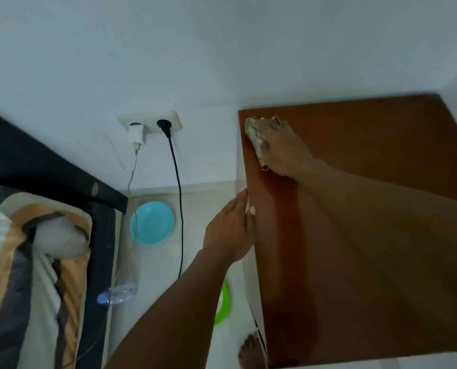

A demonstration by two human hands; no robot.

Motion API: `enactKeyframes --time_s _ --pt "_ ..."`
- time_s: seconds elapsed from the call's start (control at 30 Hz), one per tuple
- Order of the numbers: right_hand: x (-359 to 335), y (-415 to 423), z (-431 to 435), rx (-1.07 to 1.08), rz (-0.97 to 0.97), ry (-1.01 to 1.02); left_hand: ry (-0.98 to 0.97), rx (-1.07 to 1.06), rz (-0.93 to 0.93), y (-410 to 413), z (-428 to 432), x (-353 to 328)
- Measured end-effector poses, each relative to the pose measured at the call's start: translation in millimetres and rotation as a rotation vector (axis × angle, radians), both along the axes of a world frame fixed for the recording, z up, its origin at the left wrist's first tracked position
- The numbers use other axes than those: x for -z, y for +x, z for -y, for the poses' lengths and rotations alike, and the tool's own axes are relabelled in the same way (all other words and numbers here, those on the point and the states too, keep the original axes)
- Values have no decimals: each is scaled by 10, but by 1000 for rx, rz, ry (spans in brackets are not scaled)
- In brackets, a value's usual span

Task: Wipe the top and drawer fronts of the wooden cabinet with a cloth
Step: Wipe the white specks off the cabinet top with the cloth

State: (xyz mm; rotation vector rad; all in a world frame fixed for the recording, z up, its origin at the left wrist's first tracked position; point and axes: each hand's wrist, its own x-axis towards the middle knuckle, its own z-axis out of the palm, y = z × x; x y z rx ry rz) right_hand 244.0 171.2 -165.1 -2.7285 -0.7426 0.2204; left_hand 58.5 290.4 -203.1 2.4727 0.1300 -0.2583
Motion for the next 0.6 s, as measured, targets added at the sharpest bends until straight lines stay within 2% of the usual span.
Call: enactKeyframes --time_s 0.1,0.2,0.4,0.6 --pt "179 43 -24 -21 7 -126 -7 17 -5 56 -42 46" --pt "285 -111 -24 13 113 -180 -21 -4 -21 20 -39 108" --pt "311 -437 33 -7 117 -185 -55 -50 -31 -118 58 97" --pt "332 -1099 253 -39 127 -196 -24 -55 -68 -597 219 29"
